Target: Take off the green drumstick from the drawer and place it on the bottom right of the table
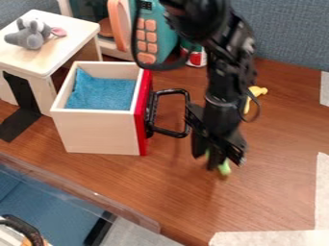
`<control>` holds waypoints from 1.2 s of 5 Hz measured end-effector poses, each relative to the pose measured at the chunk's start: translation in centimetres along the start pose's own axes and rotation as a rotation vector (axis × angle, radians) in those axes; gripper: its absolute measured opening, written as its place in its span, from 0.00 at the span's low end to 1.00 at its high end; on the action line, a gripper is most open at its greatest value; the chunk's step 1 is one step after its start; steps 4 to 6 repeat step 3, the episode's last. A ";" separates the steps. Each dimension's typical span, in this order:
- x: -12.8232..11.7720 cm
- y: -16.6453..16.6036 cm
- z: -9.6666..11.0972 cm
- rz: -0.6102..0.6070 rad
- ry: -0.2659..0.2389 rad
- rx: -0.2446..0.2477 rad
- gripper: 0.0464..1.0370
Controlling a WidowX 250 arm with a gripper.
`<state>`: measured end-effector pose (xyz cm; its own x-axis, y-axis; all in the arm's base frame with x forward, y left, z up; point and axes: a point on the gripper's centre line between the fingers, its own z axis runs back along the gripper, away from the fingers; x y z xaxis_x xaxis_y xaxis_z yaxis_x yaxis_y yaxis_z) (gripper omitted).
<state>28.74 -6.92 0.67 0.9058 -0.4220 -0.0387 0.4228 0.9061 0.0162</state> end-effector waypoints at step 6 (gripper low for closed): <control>-2.3 -0.8 6.4 0.164 -0.139 0.069 0.97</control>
